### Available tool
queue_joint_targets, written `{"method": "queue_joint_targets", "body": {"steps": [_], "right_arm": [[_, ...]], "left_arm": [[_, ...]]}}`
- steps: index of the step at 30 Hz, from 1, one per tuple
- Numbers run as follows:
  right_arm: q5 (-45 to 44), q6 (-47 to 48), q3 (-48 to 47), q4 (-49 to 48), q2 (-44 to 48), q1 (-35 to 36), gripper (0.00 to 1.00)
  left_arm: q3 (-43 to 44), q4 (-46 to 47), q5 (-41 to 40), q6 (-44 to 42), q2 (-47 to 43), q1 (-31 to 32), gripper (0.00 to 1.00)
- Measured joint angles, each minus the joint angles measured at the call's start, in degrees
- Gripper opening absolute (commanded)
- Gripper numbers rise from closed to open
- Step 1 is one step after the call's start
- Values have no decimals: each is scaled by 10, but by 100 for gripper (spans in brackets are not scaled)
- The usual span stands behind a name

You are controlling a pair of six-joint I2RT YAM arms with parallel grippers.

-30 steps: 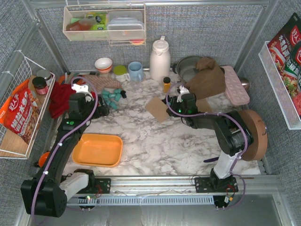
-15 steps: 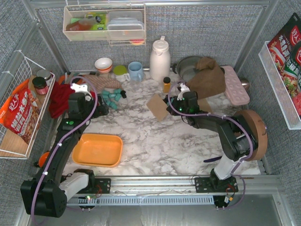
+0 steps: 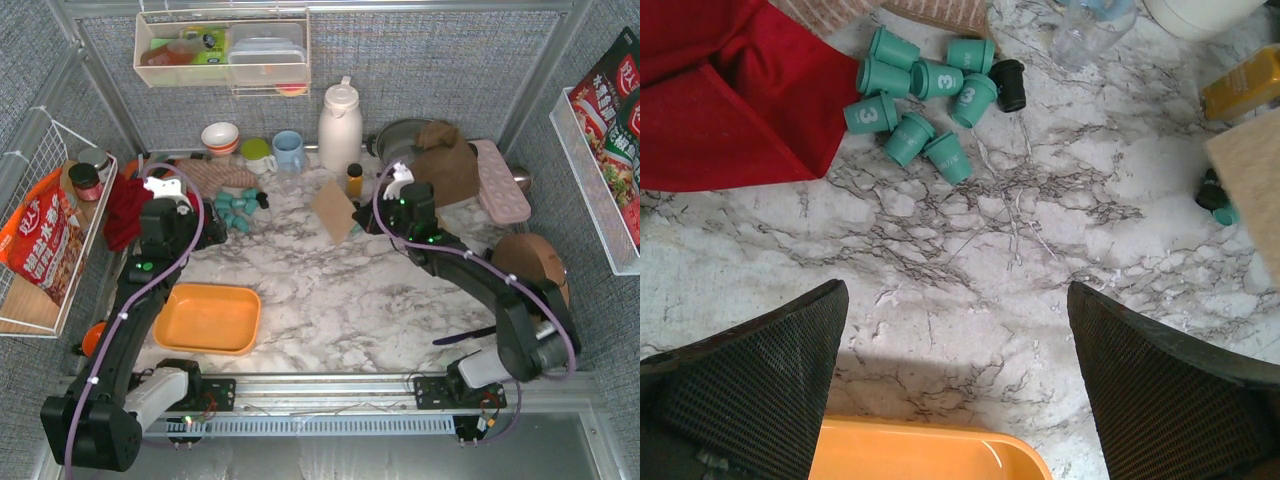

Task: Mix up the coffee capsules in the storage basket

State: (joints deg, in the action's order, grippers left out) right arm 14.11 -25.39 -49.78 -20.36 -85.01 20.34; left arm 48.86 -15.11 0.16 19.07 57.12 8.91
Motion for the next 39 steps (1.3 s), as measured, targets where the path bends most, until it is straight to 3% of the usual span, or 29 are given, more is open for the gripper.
{"method": "queue_joint_targets", "body": {"steps": [11, 20, 23, 30, 39], "right_arm": [[-163, 90, 26, 153, 244, 0, 0], [-465, 148, 89, 257, 358, -7, 0], [-514, 148, 116, 267, 362, -23, 0], [-543, 134, 123, 270, 298, -62, 0], [-465, 115, 127, 219, 251, -75, 0]], "left_arm": [[0, 0, 0, -2, -14, 0, 99], [0, 0, -1, -2, -24, 0, 99], [0, 0, -1, -2, -24, 0, 99], [-1, 0, 0, -2, -26, 0, 99], [-1, 0, 0, -4, -27, 0, 99]]}}
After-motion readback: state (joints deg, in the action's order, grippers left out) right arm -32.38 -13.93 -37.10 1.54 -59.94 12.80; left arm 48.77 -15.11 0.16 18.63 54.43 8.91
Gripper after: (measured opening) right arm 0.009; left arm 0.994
